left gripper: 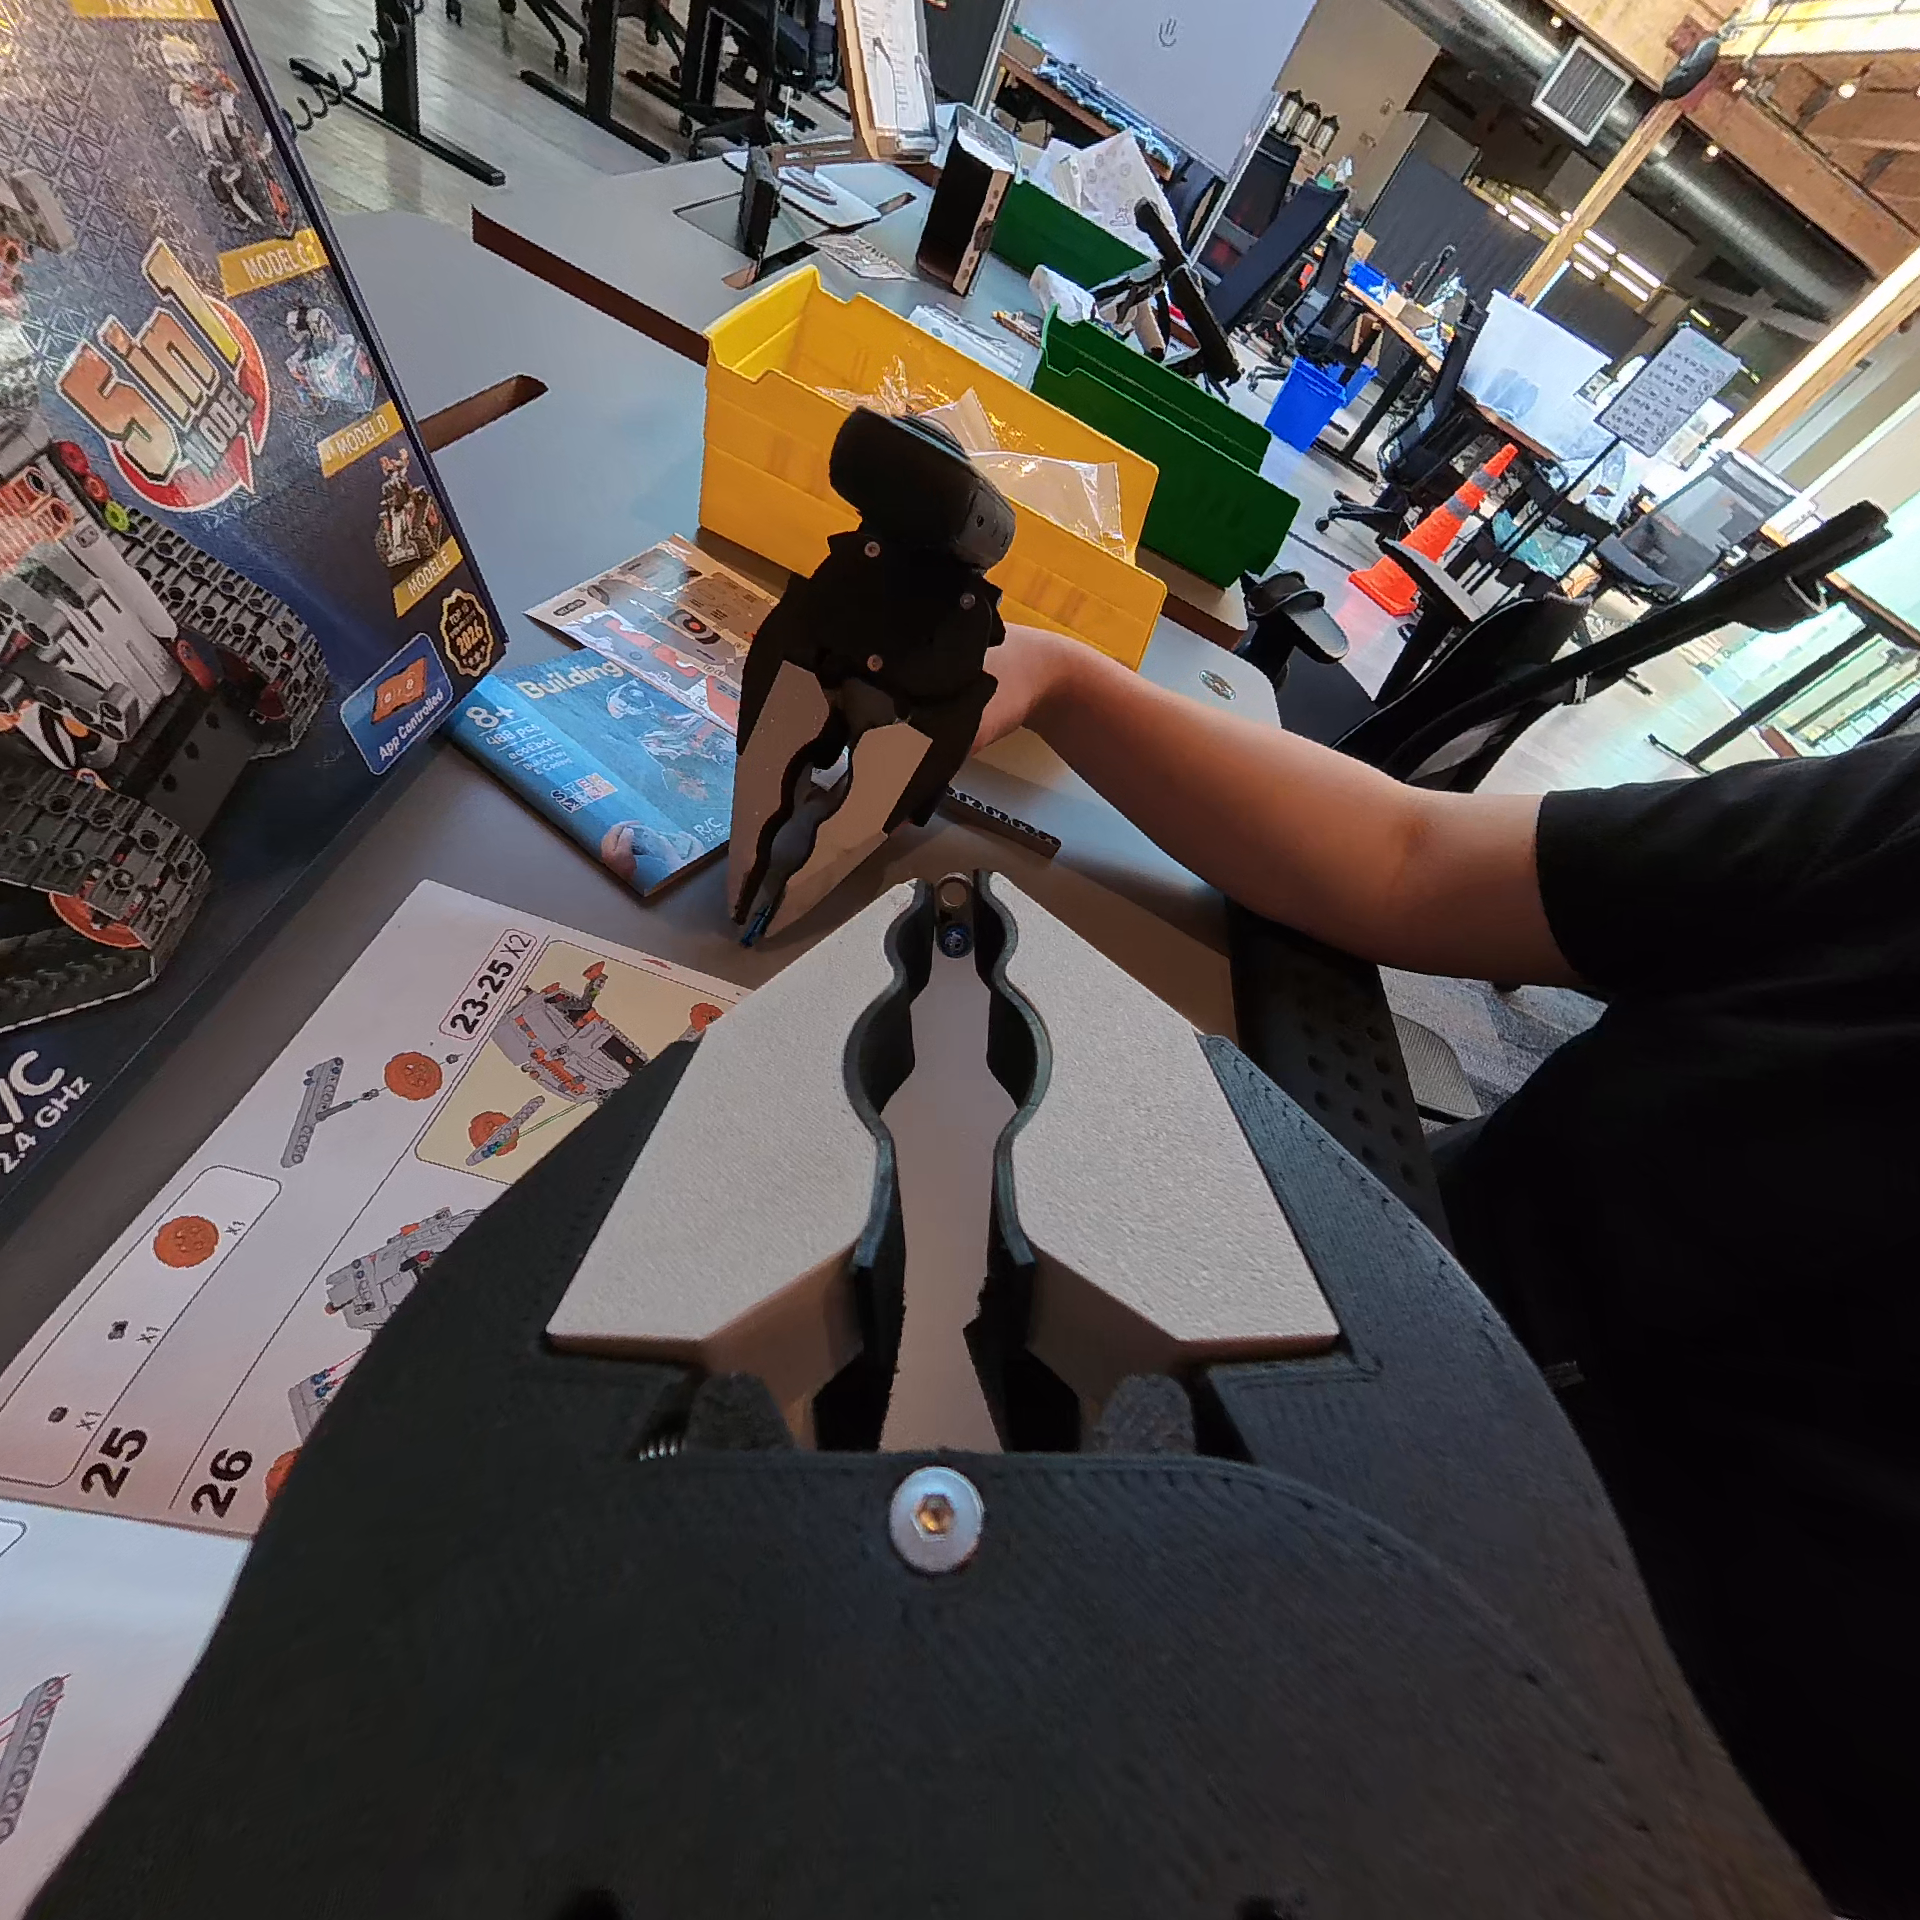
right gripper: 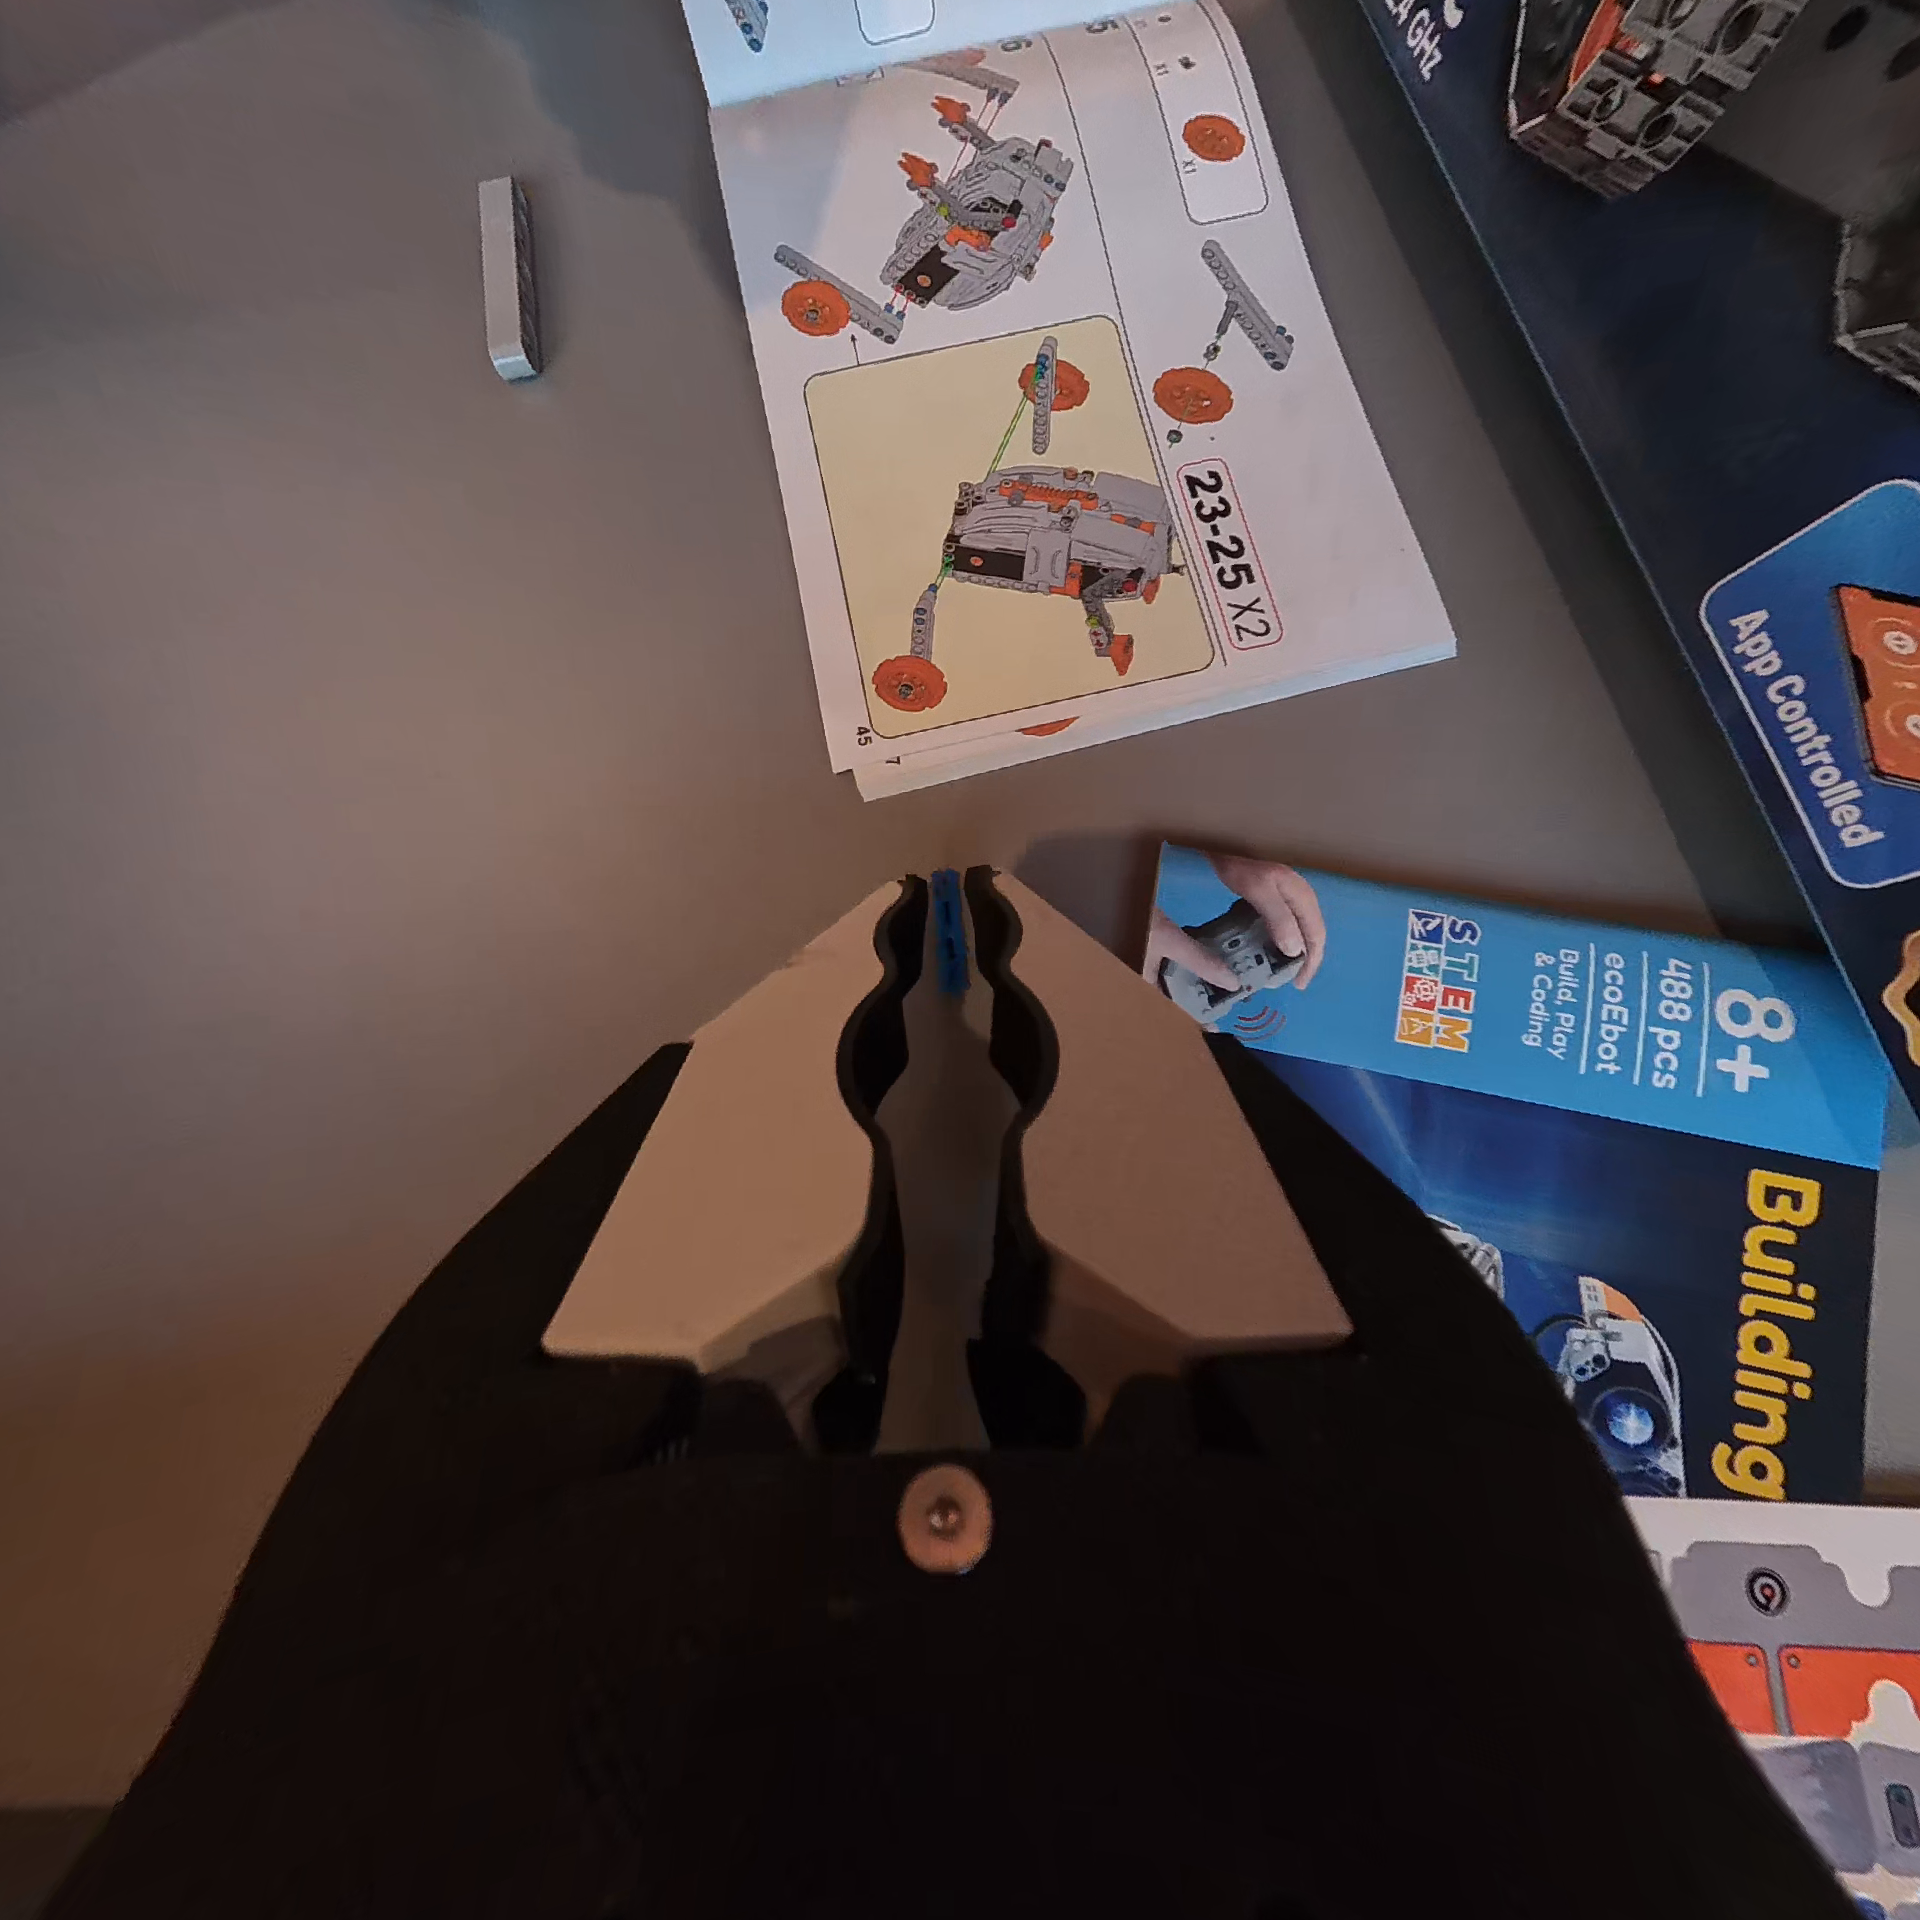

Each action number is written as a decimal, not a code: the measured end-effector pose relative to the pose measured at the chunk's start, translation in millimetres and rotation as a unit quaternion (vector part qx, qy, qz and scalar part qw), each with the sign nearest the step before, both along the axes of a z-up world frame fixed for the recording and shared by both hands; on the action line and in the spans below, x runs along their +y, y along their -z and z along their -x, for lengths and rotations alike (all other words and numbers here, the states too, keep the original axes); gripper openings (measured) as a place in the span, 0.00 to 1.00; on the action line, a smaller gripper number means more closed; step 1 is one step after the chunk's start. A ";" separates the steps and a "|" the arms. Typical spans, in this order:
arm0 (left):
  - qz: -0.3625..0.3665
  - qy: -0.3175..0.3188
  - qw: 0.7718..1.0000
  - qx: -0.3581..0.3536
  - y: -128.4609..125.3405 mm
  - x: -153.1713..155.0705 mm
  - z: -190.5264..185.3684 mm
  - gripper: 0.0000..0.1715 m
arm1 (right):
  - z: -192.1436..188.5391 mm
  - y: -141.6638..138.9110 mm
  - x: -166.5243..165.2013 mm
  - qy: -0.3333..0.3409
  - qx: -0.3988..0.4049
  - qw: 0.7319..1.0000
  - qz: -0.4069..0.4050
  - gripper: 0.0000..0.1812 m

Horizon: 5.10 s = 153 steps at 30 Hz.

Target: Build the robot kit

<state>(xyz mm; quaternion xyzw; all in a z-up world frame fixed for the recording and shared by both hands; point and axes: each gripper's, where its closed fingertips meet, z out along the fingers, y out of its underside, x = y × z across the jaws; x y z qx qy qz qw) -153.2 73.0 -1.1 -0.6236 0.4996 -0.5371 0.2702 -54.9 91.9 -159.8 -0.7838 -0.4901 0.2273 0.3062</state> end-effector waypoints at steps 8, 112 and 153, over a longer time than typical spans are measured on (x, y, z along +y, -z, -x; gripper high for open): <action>0.002 0.001 1.000 0.002 1.1 0.2 0.3 0.03 | -0.6 4.5 -0.2 -0.002 -0.008 1.000 0.004 0.05; 0.014 0.037 0.972 -0.231 -52.5 -6.5 -12.8 0.03 | 68.7 -213.4 -32.8 0.004 0.203 0.946 -0.251 0.10; 0.018 0.016 0.974 -0.224 -63.3 -8.0 -13.6 0.03 | 85.7 -205.4 -25.2 0.026 0.163 0.943 -0.290 0.02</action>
